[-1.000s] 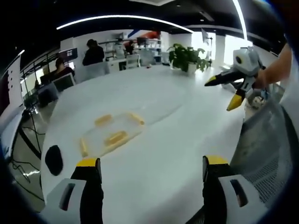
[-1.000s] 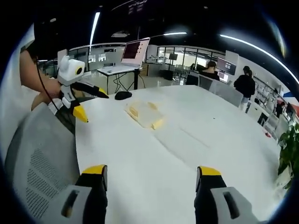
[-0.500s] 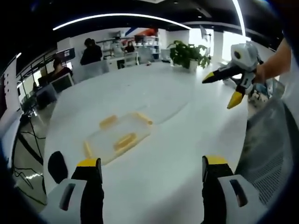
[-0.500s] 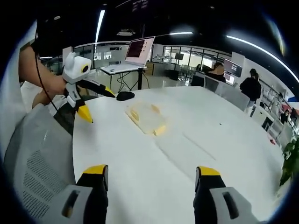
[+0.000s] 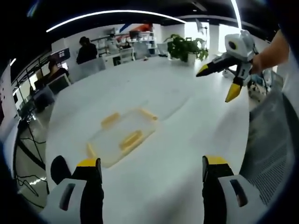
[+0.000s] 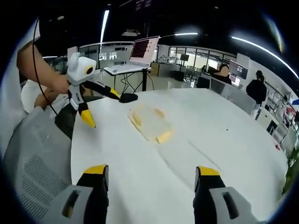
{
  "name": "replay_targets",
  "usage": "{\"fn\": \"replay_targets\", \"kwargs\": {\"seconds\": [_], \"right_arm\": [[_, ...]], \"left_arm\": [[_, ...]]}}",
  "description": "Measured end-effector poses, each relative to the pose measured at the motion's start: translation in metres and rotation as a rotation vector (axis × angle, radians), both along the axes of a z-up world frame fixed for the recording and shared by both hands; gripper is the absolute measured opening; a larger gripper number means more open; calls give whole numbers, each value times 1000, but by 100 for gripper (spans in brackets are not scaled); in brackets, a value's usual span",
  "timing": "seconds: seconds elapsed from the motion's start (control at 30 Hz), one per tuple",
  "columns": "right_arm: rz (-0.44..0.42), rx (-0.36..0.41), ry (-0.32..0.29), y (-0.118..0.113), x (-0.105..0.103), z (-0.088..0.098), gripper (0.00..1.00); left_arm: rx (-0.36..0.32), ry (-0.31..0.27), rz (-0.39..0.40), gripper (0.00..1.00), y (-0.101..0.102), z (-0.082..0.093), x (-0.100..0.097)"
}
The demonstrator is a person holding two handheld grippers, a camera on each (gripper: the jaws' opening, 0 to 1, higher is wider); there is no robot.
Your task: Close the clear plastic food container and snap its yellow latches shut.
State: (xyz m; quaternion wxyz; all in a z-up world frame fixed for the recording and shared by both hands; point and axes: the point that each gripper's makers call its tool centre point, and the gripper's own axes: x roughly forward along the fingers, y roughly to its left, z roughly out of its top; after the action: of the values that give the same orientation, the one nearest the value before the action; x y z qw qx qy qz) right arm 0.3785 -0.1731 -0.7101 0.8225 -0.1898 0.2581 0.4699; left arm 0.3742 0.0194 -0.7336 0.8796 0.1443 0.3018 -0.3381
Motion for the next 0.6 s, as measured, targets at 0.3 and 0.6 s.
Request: {"fn": "replay_targets", "kwargs": {"seconds": [0.3, 0.6], "right_arm": [[41, 1, -4, 15, 15, 2, 75], [100, -21, -15, 25, 25, 0, 75]], "left_arm": [[28, 14, -14, 88, 12, -5, 8], [35, 18, -31, 88, 20, -3, 21]]}}
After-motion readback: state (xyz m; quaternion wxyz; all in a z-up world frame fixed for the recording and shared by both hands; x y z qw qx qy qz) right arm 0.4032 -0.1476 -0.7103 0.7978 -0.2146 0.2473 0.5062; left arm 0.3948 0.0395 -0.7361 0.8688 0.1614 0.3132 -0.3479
